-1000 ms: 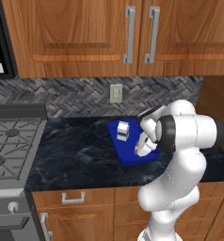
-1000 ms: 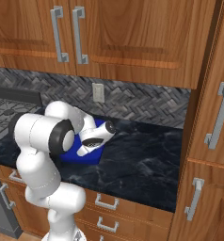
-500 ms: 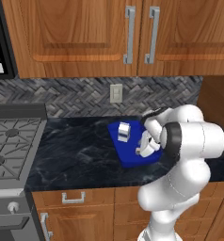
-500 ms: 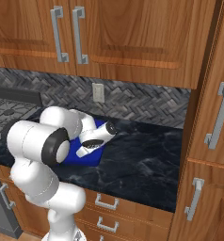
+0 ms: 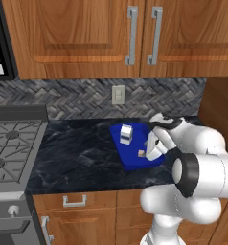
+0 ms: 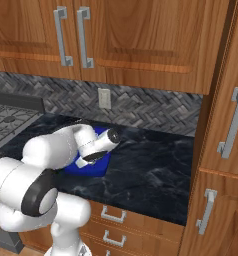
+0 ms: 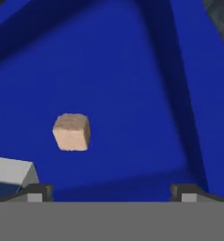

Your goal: Take out the milk from the fridge and place it on the tray on the counter. Then take the sugar cube near the tray and place it in the tray.

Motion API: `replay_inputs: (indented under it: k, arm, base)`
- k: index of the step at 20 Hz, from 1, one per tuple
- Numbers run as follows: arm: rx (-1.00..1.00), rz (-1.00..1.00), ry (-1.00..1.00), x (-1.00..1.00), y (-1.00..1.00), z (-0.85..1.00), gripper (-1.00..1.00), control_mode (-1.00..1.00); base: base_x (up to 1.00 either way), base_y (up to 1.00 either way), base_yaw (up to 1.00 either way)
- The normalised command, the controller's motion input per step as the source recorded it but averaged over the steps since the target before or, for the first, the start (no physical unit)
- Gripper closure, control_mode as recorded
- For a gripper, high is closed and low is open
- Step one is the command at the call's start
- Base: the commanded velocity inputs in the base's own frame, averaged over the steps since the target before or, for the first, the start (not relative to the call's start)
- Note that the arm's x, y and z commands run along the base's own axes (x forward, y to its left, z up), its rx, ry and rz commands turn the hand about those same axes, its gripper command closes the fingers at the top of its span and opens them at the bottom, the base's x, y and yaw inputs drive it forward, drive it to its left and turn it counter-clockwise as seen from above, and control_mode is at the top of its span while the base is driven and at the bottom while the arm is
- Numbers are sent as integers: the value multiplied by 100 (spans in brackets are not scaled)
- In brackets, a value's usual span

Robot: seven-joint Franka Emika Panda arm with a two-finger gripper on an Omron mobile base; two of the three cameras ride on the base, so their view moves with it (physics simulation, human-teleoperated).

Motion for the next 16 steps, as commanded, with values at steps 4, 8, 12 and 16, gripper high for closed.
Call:
replay_inputs:
  k: [4, 8, 12, 16]
  arm:
    - [0, -1, -15, -40, -12, 37, -100, -100]
    - [1, -3, -19, -54, -9, 51, -100, -100]
    - [1, -5, -18, -52, -6, 63, -100, -100]
    - [1, -7, -16, -50, -11, 66, -100, -100]
  base:
    - [0, 0, 0]
    - [0, 0, 0]
    - [0, 0, 0]
    - [0, 0, 0]
